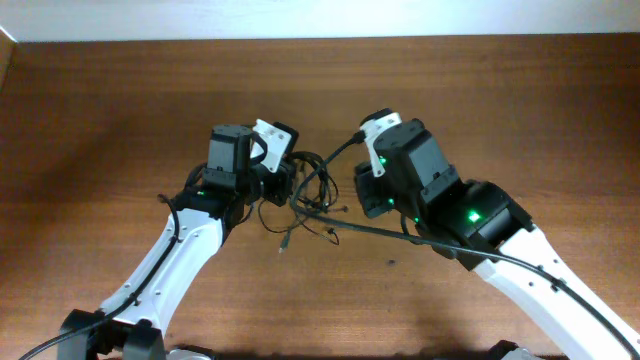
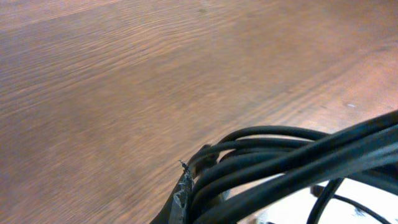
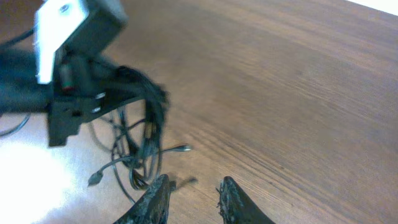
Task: Untangle cables
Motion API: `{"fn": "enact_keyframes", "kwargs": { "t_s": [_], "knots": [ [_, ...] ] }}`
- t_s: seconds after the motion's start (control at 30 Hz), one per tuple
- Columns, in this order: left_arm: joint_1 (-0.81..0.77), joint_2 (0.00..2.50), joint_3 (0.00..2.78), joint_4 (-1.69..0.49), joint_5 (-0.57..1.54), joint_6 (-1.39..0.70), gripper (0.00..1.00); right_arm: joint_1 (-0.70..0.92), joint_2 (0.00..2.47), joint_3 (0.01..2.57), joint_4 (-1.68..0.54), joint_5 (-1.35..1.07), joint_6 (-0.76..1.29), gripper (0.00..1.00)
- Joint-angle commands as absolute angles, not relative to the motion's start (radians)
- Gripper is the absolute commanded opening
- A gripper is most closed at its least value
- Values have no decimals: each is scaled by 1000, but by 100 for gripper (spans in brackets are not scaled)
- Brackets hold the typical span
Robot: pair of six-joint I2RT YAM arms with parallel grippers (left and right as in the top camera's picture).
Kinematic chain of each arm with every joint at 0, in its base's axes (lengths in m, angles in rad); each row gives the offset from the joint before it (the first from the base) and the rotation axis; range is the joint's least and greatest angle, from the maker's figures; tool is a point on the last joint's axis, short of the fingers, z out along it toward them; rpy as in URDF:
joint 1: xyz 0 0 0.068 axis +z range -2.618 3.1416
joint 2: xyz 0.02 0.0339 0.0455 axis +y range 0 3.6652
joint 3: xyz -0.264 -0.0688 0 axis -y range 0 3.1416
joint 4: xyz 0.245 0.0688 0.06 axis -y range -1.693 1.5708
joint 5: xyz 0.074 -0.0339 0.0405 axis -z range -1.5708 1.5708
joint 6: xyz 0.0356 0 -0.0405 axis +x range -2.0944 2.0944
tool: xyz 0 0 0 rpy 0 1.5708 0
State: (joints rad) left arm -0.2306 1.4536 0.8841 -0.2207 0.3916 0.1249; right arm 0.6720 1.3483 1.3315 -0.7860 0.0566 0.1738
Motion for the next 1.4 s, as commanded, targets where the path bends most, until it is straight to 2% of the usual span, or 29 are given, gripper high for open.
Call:
{"fn": "enact_keyframes", "kwargs": {
  "t_s": [0.0, 0.07, 0.13, 0.23, 0.4, 0.67, 0.77, 0.8, 0.87, 0.97, 1.0, 1.03, 1.1, 1.13, 1.2, 1.3, 1.37],
  "knots": [
    [-233, 1454, 885, -211, 543, 178, 0, 672, 1429, 1333, -780, -58, 55, 31],
    [-233, 1454, 885, -212, 523, 178, 0, 674, 1489, 1333, -742, -181, -8, 34],
    [-233, 1454, 885, -214, 524, 177, 0, 674, 1522, 1333, -716, -168, -8, 38],
    [-233, 1454, 885, -225, 528, 174, 0, 674, 1586, 1333, -645, -9, 39, 37],
    [-233, 1454, 885, -226, 527, 174, 0, 673, 1577, 1362, -577, -13, 41, 37],
    [-233, 1454, 885, -249, 528, 174, 0, 673, 1577, 1365, -542, 170, 41, 37],
    [-233, 1454, 885, -234, 611, 174, 0, 674, 1605, 1361, -568, 161, 41, 37],
    [-233, 1454, 885, -234, 602, 174, 0, 674, 1609, 1361, -591, 150, 42, 37],
    [-233, 1457, 884, -249, 420, 174, 0, 674, 1584, 1361, -617, 116, 86, 38],
    [-233, 1604, 870, -210, 314, 204, 0, 672, 1583, 1361, -674, 117, 173, 45],
    [-233, 1666, 870, -194, 315, 204, 0, 665, 1583, 1361, -702, 115, 221, 54],
    [-233, 1706, 870, -181, 318, 204, 0, 659, 1587, 1360, -719, 86, 225, 71],
    [-233, 1757, 870, -166, 316, 204, 0, 659, 1615, 1354, -744, 87, 160, 75],
    [-233, 1776, 870, -157, 316, 205, 0, 651, 1643, 1338, -718, 72, 181, 75],
    [-233, 1786, 870, -143, 317, 204, 0, 577, 1734, 1322, -636, -107, 213, 62],
    [-233, 1786, 870, -143, 317, 204, 0, 550, 1771, 1322, -594, -180, 78, 60],
    [-233, 1786, 870, -143, 318, 200, 0, 550, 1792, 1316, -574, -181, 78, 56]
  ]
}}
